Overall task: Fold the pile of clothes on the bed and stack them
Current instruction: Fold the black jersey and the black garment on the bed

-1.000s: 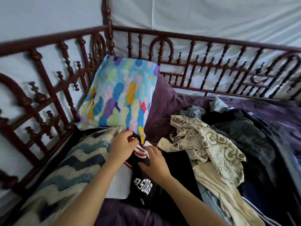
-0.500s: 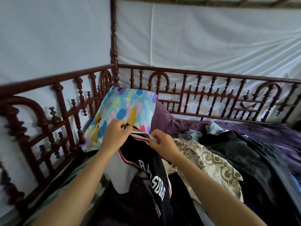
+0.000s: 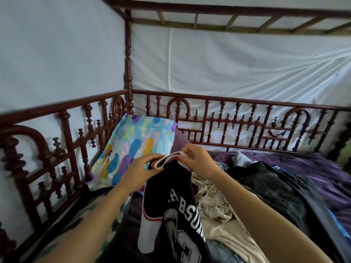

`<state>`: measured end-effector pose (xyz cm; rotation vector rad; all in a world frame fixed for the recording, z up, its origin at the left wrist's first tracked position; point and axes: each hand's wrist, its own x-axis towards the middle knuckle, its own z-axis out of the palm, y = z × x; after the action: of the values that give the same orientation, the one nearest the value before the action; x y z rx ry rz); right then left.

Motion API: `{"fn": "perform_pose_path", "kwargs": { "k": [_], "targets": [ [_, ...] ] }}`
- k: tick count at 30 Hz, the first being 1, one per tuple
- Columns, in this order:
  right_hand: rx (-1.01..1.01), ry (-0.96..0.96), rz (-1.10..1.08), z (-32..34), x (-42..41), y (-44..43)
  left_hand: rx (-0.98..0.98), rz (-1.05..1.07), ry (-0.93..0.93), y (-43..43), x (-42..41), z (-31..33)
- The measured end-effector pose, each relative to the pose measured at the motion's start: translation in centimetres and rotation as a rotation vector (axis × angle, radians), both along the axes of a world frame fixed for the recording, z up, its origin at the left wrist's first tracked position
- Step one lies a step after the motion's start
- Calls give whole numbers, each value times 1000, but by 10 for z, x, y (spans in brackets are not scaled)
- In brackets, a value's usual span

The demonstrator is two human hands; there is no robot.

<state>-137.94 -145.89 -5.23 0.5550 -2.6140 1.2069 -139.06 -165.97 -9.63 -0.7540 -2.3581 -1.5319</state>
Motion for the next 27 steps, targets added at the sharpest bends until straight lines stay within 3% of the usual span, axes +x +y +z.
{"fn": "perform_pose_path", "kwargs": {
  "k": [5,11,17,19,21,25,27],
  "targets": [
    [44,-37,25,-12,6,9,216,155,-13,0,3,19],
    [288,-239,119,-55,8,5,186,169,21,-5,2,48],
    [457,-319,33,-76,-8,15,167,253,79,-28,1,57],
    [663,-267,-19,-76,-13,27,234,325,95,-41,0,60],
    [732,-231,-63,-70,-13,38,285,368,104,-51,-2,62],
    [763,-134,-168,-48,-15,52,249,400,82,-57,-6,59],
    [614,-114,-238,-38,-17,63,263,422,79,-57,-10,59]
  ]
}}
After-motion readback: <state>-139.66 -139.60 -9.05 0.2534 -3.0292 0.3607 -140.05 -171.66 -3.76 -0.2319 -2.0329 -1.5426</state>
